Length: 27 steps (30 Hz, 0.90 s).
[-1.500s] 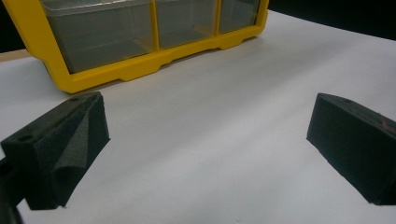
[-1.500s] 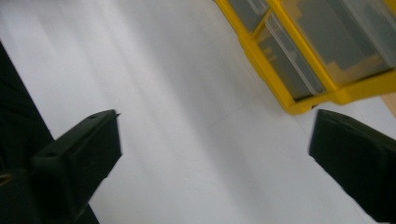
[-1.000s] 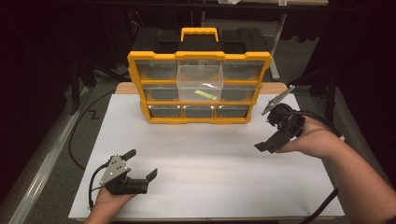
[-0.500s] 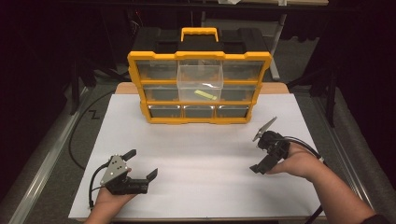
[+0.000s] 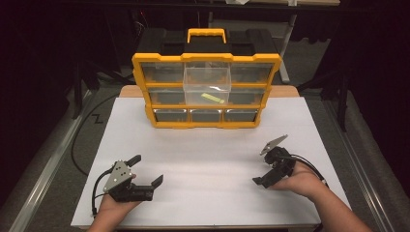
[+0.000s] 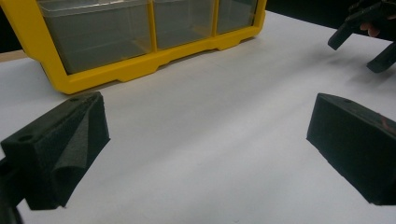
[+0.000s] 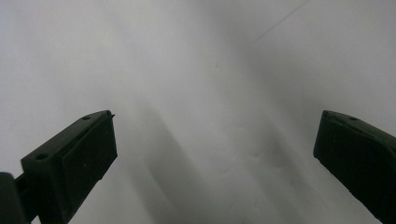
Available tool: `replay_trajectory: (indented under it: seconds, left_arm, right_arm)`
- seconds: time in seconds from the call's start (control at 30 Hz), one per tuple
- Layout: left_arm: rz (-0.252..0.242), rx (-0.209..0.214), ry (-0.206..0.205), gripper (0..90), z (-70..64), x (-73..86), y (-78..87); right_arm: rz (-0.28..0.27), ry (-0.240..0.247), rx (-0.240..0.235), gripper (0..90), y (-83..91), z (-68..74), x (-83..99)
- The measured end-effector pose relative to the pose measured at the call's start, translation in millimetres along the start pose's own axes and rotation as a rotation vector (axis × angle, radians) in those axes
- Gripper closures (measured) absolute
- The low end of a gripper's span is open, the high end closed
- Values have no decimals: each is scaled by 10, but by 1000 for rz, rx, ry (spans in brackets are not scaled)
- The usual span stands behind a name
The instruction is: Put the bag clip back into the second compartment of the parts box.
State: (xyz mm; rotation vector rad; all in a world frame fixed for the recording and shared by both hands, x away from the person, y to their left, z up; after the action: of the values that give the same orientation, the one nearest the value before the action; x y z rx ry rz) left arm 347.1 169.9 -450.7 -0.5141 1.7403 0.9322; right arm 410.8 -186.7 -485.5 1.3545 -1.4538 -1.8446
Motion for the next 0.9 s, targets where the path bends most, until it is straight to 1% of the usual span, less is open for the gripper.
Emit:
replay_trajectory:
  seconds: [0.03,0.07,0.1,0.13,0.17,0.2,0.23,0.27,0.3,0.33,0.4,0.47,0.57,0.6,0.63,0.67,0.7,0.73,0.77,0.8,0.87,0.9]
  left_arm:
    - [-4,-1,3,2,3,-5,2]
    - [-5,-3,4,3,9,-8,7]
    - [-8,-4,8,2,14,-11,9]
    - [-9,-8,9,2,22,-13,11]
    - [-7,-9,9,2,29,-12,15]
    - [-7,-9,9,2,29,-12,15]
    - [-9,-11,11,2,31,-15,18]
    - [-8,-12,10,2,33,-14,20]
    - [-8,-12,11,2,33,-14,21]
    - [-10,-10,13,2,33,-16,20]
    - [-8,-14,7,4,48,-18,34]
    - [-8,-25,7,4,70,-17,49]
    - [-6,-36,16,4,96,-10,54]
    - [-6,-36,16,4,96,-10,54]
    - [-5,-41,18,3,100,-8,50]
    - [-3,-45,20,3,100,-6,45]
    - [-7,-50,16,3,97,-12,33]
    - [-8,-53,16,3,98,-12,29]
    - [-5,-57,17,3,104,-7,23]
    - [-2,-59,18,3,109,-4,21]
    - [-2,-66,26,3,120,-5,19]
    - [0,-67,25,3,121,-3,21]
  right_arm:
    - [-53,-11,15,0,8,-4,-30]
    - [-102,-25,18,0,14,-7,-57]
    - [-151,-56,12,0,19,2,-84]
    - [-196,-73,12,0,25,4,-105]
    - [-231,-81,22,0,32,2,-117]
    - [-231,-81,22,0,32,2,-117]
    - [-294,-97,37,0,45,-3,-130]
    - [-325,-111,53,0,60,-14,-136]
    - [-361,-119,79,0,86,-31,-146]
    - [-401,-131,93,0,118,-35,-160]
    - [-461,-153,102,0,178,-31,-176]
    - [-550,-158,123,0,270,-12,-199]
    - [-632,-175,131,0,353,28,-183]
    - [-665,-177,160,0,377,30,-157]
    - [-703,-173,202,0,388,23,-103]
    - [-703,-173,202,0,388,23,-103]
    - [-703,-181,209,0,373,13,-22]
    - [-704,-189,201,0,385,3,-2]
    - [-716,-195,204,0,395,-15,10]
    - [-721,-214,200,0,386,-41,35]
    - [-714,-232,191,0,344,-57,60]
    - [-709,-232,191,0,331,-60,64]
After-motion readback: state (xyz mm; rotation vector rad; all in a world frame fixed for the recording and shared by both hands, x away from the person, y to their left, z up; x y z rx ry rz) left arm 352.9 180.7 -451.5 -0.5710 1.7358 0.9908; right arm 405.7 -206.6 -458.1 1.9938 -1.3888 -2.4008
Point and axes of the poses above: each handheld gripper's, and its own axes: y roughly backward along the jaws, x roughly out of its underside, z roughly to its left, the point moved 10 cm from there along -y, roughly forward along the jaws, and after that the axes turned 6 degrees about y, right-handed, at the moved point
